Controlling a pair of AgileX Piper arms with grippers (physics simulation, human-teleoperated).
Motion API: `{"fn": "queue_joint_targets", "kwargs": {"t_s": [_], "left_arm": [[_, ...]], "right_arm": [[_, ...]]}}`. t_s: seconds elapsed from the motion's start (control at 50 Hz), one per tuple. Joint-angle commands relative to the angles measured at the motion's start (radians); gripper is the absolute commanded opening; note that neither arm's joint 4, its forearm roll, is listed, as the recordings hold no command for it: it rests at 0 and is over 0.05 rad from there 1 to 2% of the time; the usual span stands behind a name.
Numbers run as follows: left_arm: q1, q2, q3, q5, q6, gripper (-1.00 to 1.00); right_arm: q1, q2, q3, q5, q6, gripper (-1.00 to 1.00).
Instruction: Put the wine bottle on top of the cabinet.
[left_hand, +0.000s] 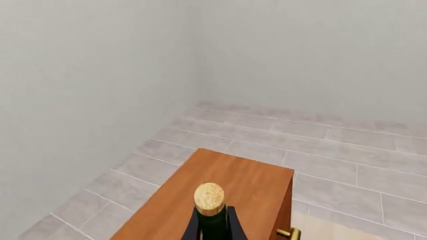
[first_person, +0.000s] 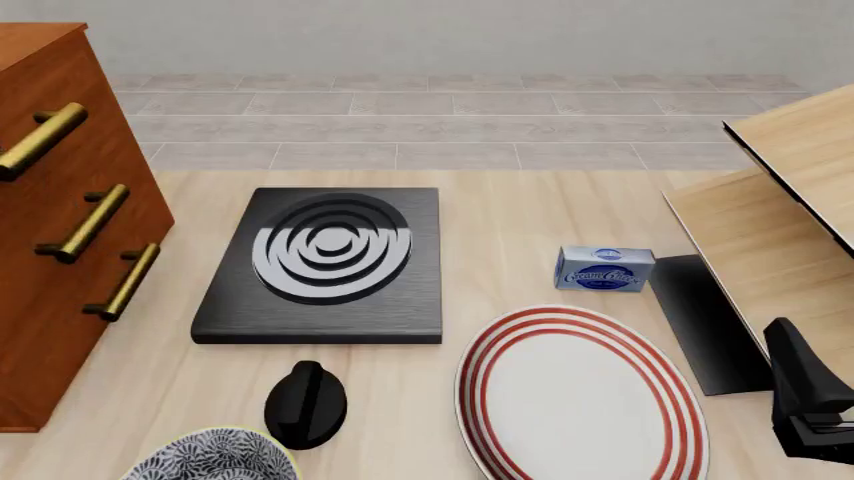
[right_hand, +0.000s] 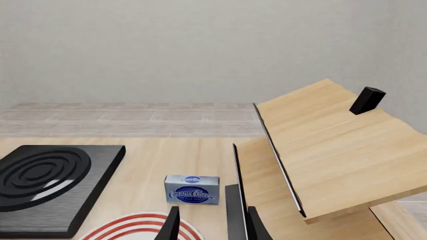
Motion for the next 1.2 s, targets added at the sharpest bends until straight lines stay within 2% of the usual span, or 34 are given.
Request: {"fn": "queue_joint_targets", "kwargs": {"t_s": [0.02,0.2,0.22,0.7,0.96,1.2], "left_arm": [[0.046,0.078,0.136,0.002,0.006,-1.0],[0.04,0.133,0.111,-0.013,-0.003,-1.0],[0.036,0.136,0.106,-0.01,-0.001,1.0],[-0.012,0.132,0.039,0.022,0.01,1.0],[-0.018,0.091,-0.048,0.103,0.021,1.0],[-0.053,0.075,-0.172,0.181,0.022,1.0]], "right_arm": [[0.0,-0.001,0.0,0.0,0.0,1.0],[0.0,0.0,0.0,0.0,0.0,1.0],[0.0,0.0,0.0,0.0,0.0,1.0],[0.0,0.0,0.0,0.0,0.0,1.0],[0.0,0.0,0.0,0.0,0.0,1.0],[0.0,0.0,0.0,0.0,0.0,1.0]]}}
